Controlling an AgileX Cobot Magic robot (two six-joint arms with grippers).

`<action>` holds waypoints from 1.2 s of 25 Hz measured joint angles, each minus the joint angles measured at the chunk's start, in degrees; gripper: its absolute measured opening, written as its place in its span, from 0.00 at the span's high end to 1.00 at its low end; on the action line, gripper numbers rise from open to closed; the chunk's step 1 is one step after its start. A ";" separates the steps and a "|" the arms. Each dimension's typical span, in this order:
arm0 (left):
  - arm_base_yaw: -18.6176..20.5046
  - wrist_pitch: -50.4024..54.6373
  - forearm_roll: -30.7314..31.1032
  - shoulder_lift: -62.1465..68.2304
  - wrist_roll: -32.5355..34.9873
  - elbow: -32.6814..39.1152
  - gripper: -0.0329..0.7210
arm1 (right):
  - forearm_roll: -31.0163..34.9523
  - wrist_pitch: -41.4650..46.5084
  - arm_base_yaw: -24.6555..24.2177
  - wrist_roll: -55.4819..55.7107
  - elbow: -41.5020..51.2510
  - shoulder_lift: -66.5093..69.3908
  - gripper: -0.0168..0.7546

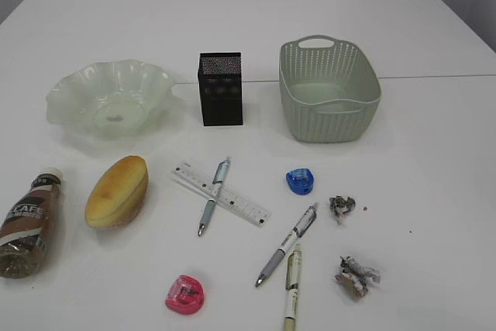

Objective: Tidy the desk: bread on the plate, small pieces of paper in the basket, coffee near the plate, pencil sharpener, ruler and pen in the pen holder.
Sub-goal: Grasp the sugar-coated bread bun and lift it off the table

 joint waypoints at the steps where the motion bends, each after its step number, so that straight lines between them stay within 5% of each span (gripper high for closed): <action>1: 0.00 0.69 -0.44 3.19 0.00 -1.56 0.38 | 1.25 0.44 0.00 0.27 -0.95 4.56 0.26; 14: -0.77 1.24 -6.62 35.44 2.19 -16.55 0.25 | 14.15 1.06 0.00 -3.43 -24.81 44.72 0.26; 23: -12.99 0.52 -1.81 52.08 1.78 -22.56 0.23 | 14.38 1.06 0.00 -2.35 -37.41 55.60 0.26; 30: -16.23 -1.32 0.26 64.46 -0.98 -25.77 0.18 | 14.45 1.06 0.00 -1.75 -38.56 57.65 0.26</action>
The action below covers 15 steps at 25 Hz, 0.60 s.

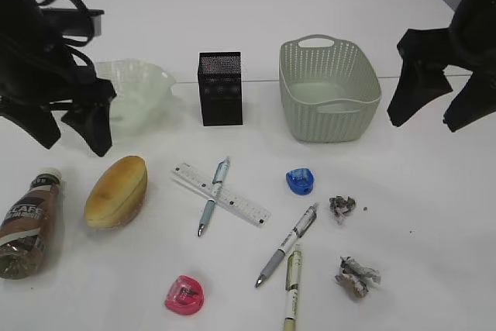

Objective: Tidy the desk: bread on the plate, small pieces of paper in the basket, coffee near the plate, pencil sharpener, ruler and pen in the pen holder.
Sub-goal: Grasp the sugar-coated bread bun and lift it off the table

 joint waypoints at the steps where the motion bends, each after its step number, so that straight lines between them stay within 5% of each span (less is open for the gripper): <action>1: 0.00 -0.74 0.26 1.39 -0.24 -0.35 0.17 | 0.00 0.00 0.00 0.00 0.00 -0.02 0.26; 15: 0.00 -7.34 0.84 12.44 -0.69 -0.76 0.16 | 0.05 0.00 0.00 0.09 0.00 -0.02 0.26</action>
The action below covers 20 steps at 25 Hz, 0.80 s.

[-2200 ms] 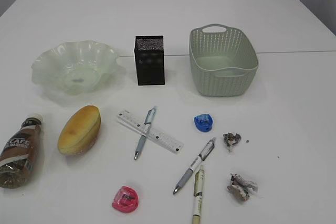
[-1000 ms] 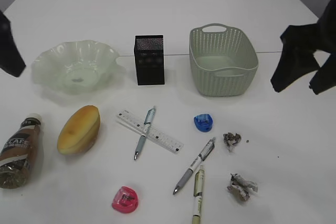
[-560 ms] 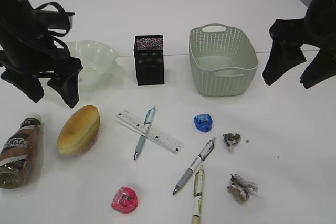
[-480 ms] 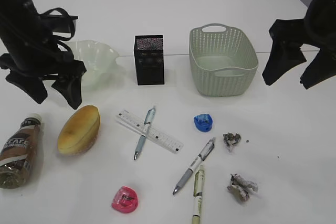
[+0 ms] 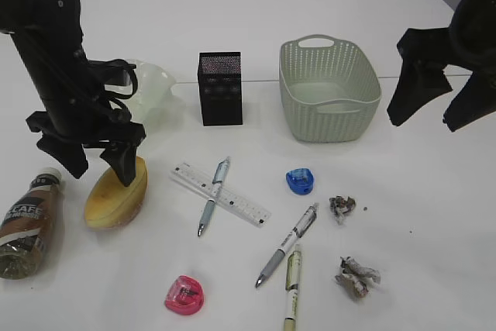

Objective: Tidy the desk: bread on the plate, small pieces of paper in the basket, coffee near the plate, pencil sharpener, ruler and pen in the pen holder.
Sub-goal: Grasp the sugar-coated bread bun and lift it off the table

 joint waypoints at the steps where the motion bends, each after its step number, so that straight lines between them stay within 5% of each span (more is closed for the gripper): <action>1: 0.00 -0.27 0.00 0.53 0.00 -0.05 0.16 | 0.00 0.00 0.00 0.00 0.00 0.00 0.26; 16: -2.08 -4.42 -2.02 7.62 1.00 -0.28 0.16 | 0.00 0.11 0.00 0.00 -4.59 0.19 0.26; 20: -2.05 -4.42 -2.35 8.78 1.10 -0.28 0.22 | 0.00 0.33 0.00 0.00 -6.39 0.19 0.26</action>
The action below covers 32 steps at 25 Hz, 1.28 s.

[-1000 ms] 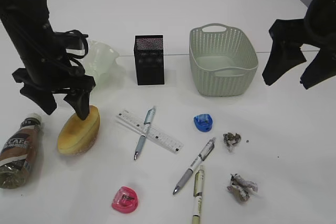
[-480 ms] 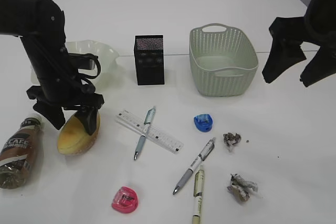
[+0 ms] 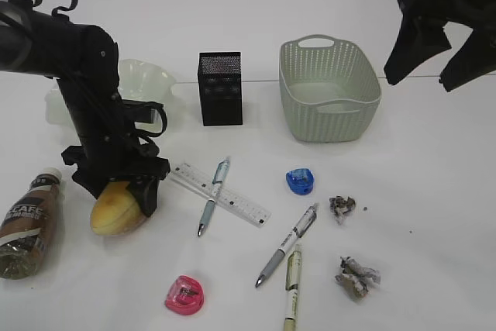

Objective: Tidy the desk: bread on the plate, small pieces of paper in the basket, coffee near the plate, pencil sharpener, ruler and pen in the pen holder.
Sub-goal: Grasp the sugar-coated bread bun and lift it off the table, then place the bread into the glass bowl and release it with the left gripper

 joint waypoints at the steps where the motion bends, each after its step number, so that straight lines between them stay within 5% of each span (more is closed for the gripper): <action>1: 0.00 0.11 0.27 0.00 0.00 -0.14 0.27 | 0.00 0.00 0.00 0.00 -0.28 0.00 0.26; 5: 0.00 2.45 1.55 0.09 0.02 -1.72 0.47 | 0.00 0.10 0.00 0.00 -0.42 0.00 0.26; 9: 0.00 6.92 1.91 0.09 0.12 -5.42 0.57 | 0.00 0.09 0.00 0.00 -0.42 0.00 0.26; 23: 0.59 12.09 2.29 -4.46 -1.31 -16.05 0.58 | 0.00 0.21 0.00 0.00 -0.42 0.00 0.26; 32: 8.05 3.82 2.60 -4.50 -5.55 -25.42 0.58 | 0.00 0.21 0.00 0.00 -0.42 0.00 0.26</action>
